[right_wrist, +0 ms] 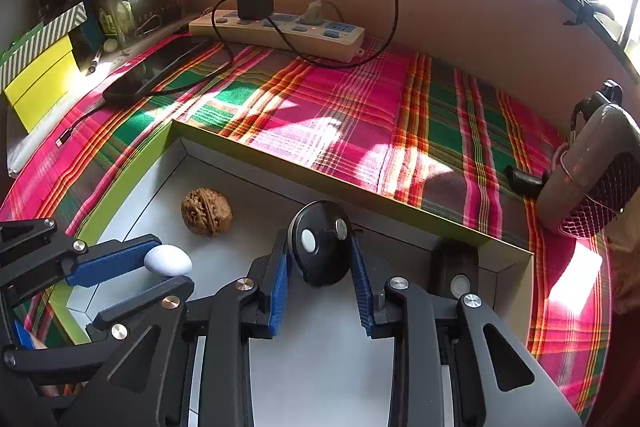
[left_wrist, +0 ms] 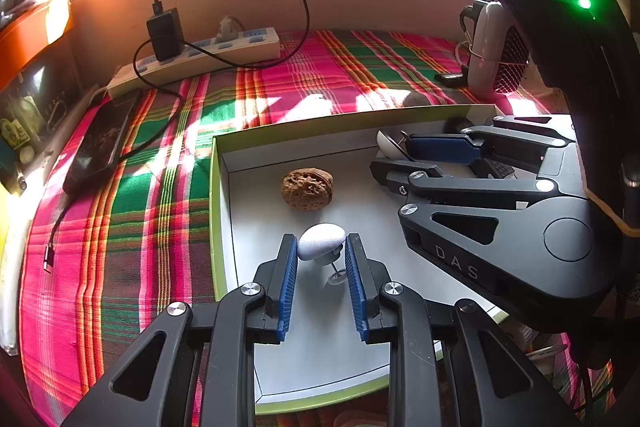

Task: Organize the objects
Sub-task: 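Lower and open the left gripper to release the knob while the right releases the disc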

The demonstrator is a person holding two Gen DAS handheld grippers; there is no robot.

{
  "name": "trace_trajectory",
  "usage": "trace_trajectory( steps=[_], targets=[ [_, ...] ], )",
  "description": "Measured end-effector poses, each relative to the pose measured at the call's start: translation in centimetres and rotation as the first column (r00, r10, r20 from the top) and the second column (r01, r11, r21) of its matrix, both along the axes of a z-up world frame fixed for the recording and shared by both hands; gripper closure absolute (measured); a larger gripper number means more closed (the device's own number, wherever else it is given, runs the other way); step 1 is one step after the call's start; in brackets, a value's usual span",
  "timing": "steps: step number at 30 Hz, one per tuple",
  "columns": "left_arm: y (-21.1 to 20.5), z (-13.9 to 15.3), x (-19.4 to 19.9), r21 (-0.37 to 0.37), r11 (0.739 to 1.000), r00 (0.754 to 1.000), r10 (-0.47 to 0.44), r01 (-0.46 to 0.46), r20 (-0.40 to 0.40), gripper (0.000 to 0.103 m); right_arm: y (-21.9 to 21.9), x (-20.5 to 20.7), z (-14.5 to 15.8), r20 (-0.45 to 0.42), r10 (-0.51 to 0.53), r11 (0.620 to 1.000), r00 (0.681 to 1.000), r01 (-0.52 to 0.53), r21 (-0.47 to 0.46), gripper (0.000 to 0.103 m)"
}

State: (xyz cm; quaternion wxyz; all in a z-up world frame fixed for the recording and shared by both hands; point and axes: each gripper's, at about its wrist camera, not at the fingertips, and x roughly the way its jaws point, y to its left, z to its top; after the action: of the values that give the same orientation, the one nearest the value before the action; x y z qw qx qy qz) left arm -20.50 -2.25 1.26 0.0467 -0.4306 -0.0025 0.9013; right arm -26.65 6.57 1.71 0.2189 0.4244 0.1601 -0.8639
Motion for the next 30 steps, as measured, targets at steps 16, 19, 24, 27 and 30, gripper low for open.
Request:
trace_trajectory(
  steps=[16, 19, 24, 27, 30],
  targets=[
    [0.0, 0.3, 0.4, -0.012, 1.0, 1.0, -0.001, 0.001, 0.001, 0.075, 0.2, 0.5, 0.5, -0.011, -0.008, 1.0, 1.0, 0.008, -0.006, 0.058],
    [0.0, 0.5, 0.8, -0.016, 1.0, 1.0, 0.002, -0.002, -0.006, 0.075, 0.5, 0.9, 0.9, -0.019, -0.018, 1.0, 1.0, 0.018, -0.017, 0.057],
    [-0.1, 1.1, 1.8, -0.016, 1.0, 1.0, 0.01, -0.011, -0.022, 0.075, 0.7, 1.9, 1.6, -0.031, -0.03, 0.999, 0.999, 0.029, -0.034, 0.057],
    [0.0, 1.5, 2.7, -0.02, 1.0, 0.999, 0.009, -0.009, -0.038, 0.075, 1.1, 2.7, 2.1, -0.039, -0.04, 0.998, 0.998, 0.038, -0.047, 0.057],
    [0.0, 1.9, 3.6, -0.022, 1.0, 0.999, 0.009, -0.01, -0.05, 0.075, 1.3, 3.7, 2.6, -0.047, -0.051, 0.997, 0.998, 0.048, -0.066, 0.057]
  ],
)
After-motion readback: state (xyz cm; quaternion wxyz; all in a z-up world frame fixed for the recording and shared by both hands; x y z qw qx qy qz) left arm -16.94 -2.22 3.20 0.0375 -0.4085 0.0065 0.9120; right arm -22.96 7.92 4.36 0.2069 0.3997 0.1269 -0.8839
